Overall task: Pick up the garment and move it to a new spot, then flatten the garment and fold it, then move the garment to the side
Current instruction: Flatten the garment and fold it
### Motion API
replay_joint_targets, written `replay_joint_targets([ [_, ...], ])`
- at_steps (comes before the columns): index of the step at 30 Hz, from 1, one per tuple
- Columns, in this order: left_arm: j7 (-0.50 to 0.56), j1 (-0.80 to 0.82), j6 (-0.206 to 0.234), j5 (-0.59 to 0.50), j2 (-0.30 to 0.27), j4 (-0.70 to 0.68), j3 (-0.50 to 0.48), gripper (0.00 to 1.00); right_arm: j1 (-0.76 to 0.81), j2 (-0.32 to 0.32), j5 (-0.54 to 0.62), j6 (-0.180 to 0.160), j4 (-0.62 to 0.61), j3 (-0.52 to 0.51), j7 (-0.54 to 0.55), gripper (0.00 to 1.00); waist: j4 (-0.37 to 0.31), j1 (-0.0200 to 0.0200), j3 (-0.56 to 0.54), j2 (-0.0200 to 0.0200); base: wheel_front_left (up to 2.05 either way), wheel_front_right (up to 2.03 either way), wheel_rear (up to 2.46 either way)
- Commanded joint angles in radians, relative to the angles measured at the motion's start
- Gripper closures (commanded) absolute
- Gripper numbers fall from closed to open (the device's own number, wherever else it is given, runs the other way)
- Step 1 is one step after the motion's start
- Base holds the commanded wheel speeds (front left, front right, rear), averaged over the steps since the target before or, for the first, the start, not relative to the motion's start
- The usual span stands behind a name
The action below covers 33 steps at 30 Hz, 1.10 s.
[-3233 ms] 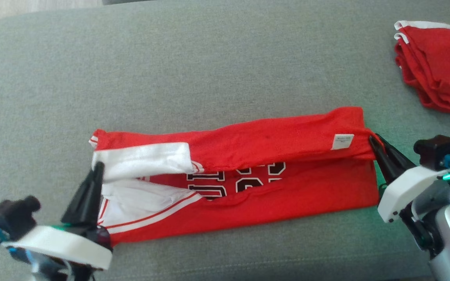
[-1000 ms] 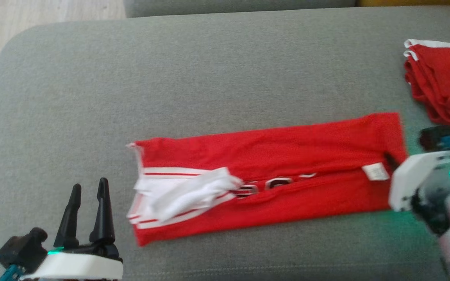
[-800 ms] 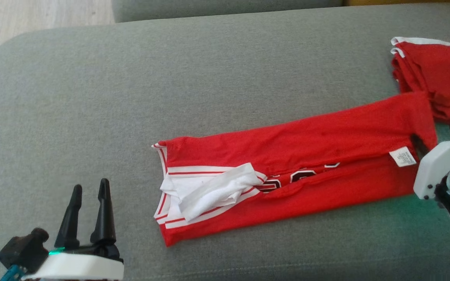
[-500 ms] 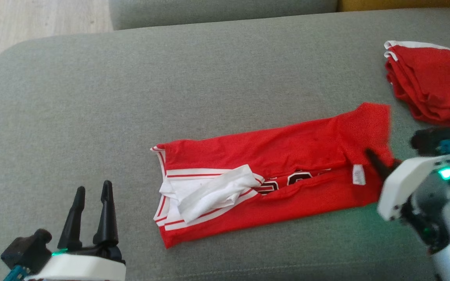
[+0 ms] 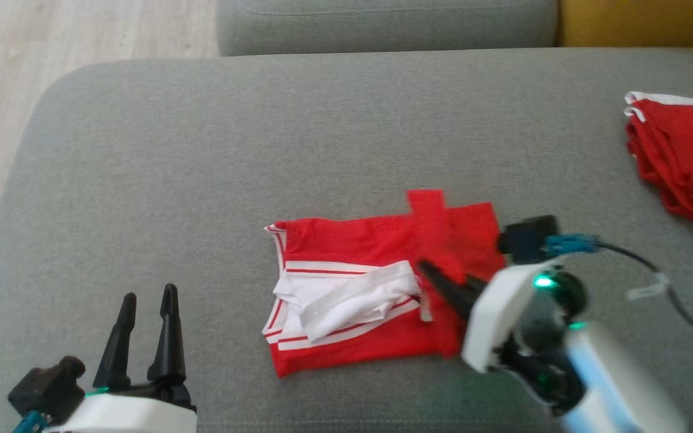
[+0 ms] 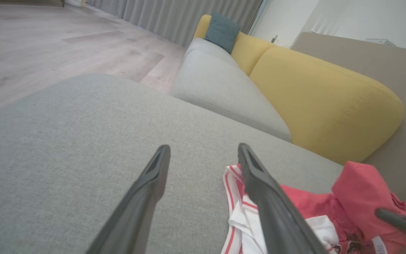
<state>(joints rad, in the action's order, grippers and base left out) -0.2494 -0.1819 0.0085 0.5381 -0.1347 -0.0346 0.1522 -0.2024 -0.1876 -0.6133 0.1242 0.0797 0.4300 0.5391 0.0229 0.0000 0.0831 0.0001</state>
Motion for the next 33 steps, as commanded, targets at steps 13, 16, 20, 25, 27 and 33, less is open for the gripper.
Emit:
replay_joint_targets([
  [13,-0.001,0.043,-0.014,-0.01,0.003,-0.005,0.01,0.0,-0.196,0.136,-0.101,0.007,0.24,0.171,-0.176,1.0,0.116,0.0,0.001,-0.0001,0.0,0.0,0.0],
  [16,-0.002,0.048,-0.016,-0.009,0.007,0.003,0.016,0.0,-0.23,0.137,-0.143,0.007,0.309,0.212,-0.22,1.0,0.139,0.0,0.004,-0.0001,0.0,0.0,0.0],
  [20,-0.003,0.054,-0.017,-0.009,0.01,0.012,0.02,0.0,-0.268,0.137,-0.201,0.007,0.387,0.265,-0.274,0.05,0.157,0.0,0.006,-0.0001,0.0,0.0,0.0],
  [25,-0.005,0.057,-0.016,-0.008,0.012,0.017,0.017,0.0,-0.314,0.137,-0.254,0.007,0.43,0.329,-0.329,0.0,0.158,0.0,0.007,-0.0001,0.0,0.0,0.0],
  [27,-0.006,0.057,-0.016,-0.007,0.013,0.018,0.015,0.0,-0.331,0.137,-0.266,0.007,0.439,0.341,-0.352,0.0,0.151,0.0,0.008,-0.0001,0.0,0.0,0.0],
  [33,-0.008,0.062,-0.02,-0.011,0.015,0.019,0.015,0.0,-0.376,0.137,-0.283,0.007,0.435,0.349,-0.423,0.0,0.11,0.0,0.016,-0.0001,0.0,0.0,0.0],
])
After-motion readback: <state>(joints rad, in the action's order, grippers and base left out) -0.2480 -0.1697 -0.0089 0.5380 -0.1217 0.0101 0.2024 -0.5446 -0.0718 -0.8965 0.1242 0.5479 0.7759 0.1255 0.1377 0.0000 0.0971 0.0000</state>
